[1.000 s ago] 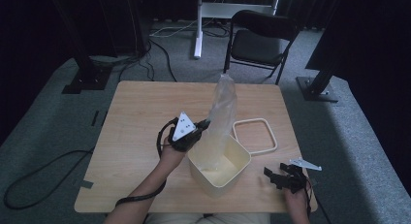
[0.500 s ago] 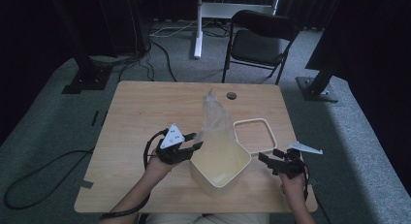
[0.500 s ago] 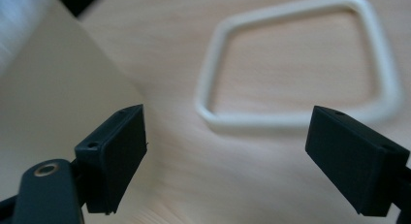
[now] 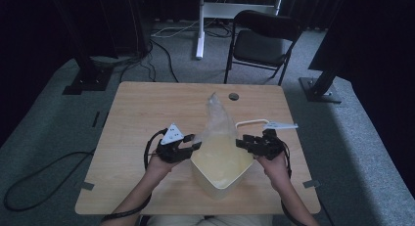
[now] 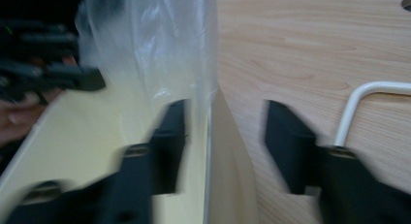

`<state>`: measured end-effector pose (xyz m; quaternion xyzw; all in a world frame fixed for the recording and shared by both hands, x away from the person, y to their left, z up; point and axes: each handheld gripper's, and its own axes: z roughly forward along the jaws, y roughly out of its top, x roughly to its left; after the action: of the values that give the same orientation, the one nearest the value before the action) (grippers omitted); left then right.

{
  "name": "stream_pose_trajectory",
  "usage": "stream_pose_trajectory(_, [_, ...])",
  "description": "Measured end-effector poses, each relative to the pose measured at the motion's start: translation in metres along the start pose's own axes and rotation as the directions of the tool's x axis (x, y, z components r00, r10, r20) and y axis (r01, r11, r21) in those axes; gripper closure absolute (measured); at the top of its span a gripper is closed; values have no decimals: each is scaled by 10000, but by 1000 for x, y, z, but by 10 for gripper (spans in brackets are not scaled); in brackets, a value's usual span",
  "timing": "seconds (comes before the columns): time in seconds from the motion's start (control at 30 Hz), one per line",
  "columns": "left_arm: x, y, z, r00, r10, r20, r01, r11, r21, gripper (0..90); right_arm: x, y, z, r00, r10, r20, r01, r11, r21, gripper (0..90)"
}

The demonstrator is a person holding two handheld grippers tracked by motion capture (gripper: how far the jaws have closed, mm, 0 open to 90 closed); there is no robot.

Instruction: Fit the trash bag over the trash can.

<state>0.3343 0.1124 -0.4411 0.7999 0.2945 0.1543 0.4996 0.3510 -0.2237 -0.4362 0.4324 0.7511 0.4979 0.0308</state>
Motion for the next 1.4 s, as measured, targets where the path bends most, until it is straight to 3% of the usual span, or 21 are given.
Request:
stream_pose_trajectory(0.07, [2, -1, 1, 10000, -76, 10, 76, 10000, -6, 585, 2, 2, 6, 9994, -255, 247, 251, 9996, 159, 672])
stream_pose_trajectory(0.23, [6, 0, 7, 9998, -25, -198, 26, 10000, 41, 590, 5, 4, 11, 9994, -21, 332, 19, 10000, 55, 841])
stream_pose_trajectory(0.37, [14, 0, 14, 9993, -18, -375, 22, 9999, 119, 590, 10, 5, 13, 9961, -238, 855, 237, 9997, 28, 851])
stream_pose_trajectory(0.67, [29, 13, 36, 9987, 118, -504, -101, 9994, 336, 590, 2, 13, 13, 9846, -287, 1723, 294, 9996, -13, 851])
stream_pose_trajectory(0.87, [37, 19, 46, 9991, 151, -406, -136, 9992, 381, 587, -8, 17, 12, 9822, -100, 1874, 118, 9999, -83, 850])
stream_pose_trajectory(0.93, [42, 20, 49, 9998, -135, -170, 141, 9993, 348, 580, -8, 18, 12, 9806, -117, 1959, 137, 9999, -86, 850])
stream_pose_trajectory(1.07, [41, 22, 49, 9999, 12, -123, -6, 9990, 445, 587, -10, 18, 11, 9835, 95, 1805, -68, 9999, -154, 834])
stream_pose_trajectory(1.13, [41, 24, 45, 9997, -222, 113, 219, 9995, 245, 593, -11, 18, 10, 9862, 339, 1618, -296, 9991, -289, 826])
stream_pose_trajectory(1.27, [41, 31, 38, 9984, -476, 301, 474, 9988, 86, 612, -9, 22, 0, 9895, 497, 1359, -409, 9969, -667, 670])
stream_pose_trajectory(1.4, [44, 34, 41, 9966, -586, 577, 561, 9975, 436, 612, -9, 31, -5, 9896, 800, 1195, -661, 9910, -1162, 613])
